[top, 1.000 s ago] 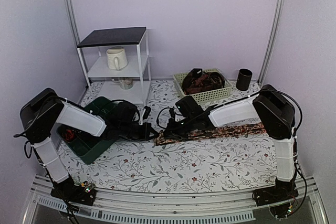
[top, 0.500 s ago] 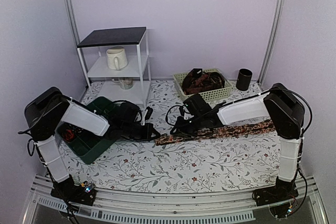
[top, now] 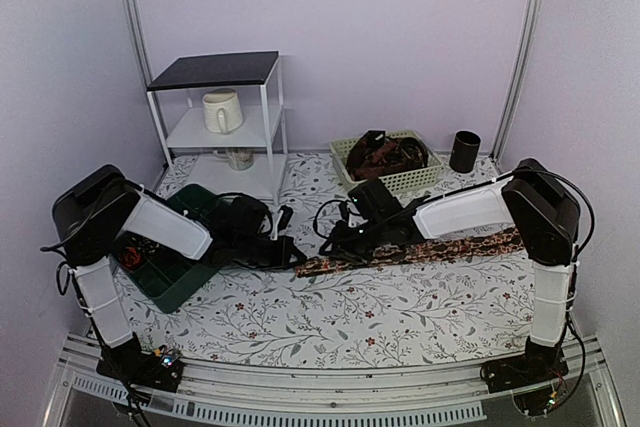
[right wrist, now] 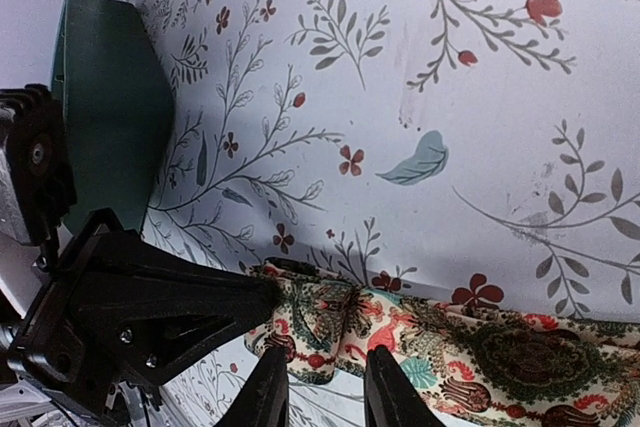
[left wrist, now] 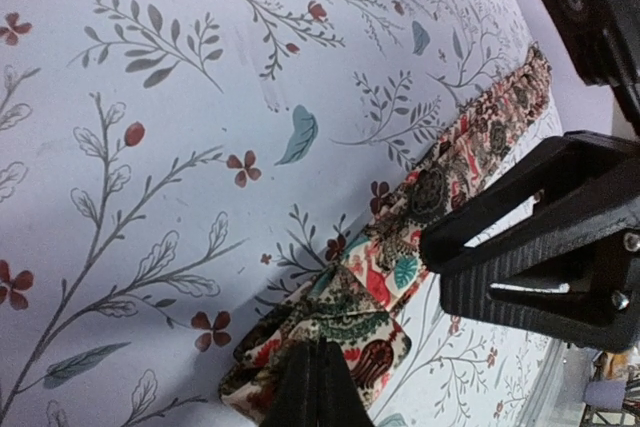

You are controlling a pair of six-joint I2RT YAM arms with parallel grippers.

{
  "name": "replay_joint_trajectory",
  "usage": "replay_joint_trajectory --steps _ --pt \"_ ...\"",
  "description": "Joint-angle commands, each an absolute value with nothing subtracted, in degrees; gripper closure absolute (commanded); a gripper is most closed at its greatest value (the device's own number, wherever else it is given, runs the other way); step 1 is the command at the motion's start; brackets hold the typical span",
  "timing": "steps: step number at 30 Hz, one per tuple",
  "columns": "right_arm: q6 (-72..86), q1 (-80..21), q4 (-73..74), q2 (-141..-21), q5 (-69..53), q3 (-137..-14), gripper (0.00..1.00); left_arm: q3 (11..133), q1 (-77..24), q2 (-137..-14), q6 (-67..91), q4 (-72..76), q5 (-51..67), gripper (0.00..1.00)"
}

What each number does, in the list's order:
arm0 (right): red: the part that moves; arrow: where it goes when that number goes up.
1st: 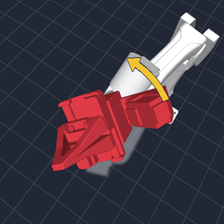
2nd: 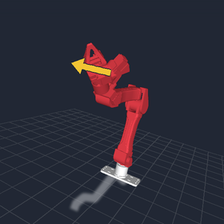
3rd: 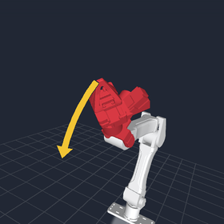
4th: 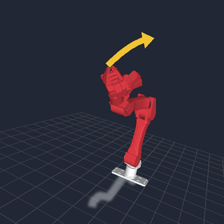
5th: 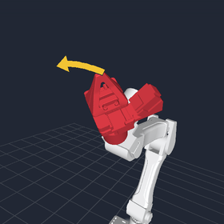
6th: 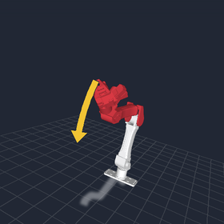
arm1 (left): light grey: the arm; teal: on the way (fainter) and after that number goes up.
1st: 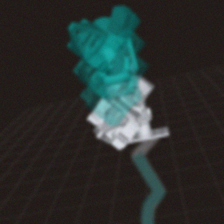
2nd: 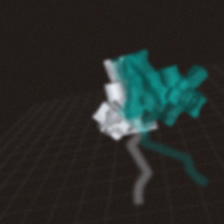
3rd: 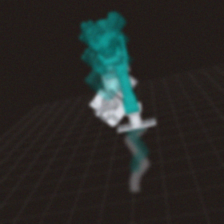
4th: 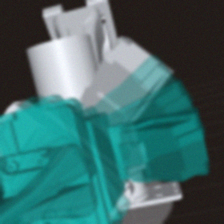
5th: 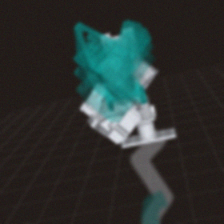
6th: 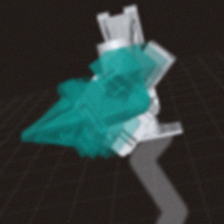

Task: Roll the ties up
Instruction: Roll the tie at the center of the board.

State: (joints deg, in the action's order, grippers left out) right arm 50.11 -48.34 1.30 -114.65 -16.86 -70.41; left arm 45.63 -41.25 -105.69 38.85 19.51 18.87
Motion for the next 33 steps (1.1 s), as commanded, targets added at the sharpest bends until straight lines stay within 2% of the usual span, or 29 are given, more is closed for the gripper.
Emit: replay_joint_trajectory --steps 1,9,14,17,24,33 --pt "51.21 -48.92 1.91 -118.76 -18.19 -73.44 0.72 46.39 -41.70 -106.83 38.60 21.15 18.98 1.00" --pt "52.40 -49.03 0.84 -122.12 -21.35 -74.76 0.75 44.98 -41.75 -105.87 38.91 21.66 18.55 1.00" --pt "52.12 -48.99 0.49 -121.50 -20.95 -74.33 0.93 44.66 -41.73 -103.93 39.94 19.30 18.78 1.00" --pt "50.93 -48.88 0.78 -120.34 -20.52 -74.40 1.00 45.84 -41.84 -102.40 39.74 14.26 18.70 1.00" --pt "50.24 -48.79 1.25 -118.77 -19.80 -74.61 1.00 42.90 -41.80 -100.09 41.41 17.79 21.12 1.00" --pt "49.33 -48.43 2.86 -118.78 -18.10 -74.71 1.00 43.15 -42.66 -103.15 40.49 19.26 22.24 1.00"
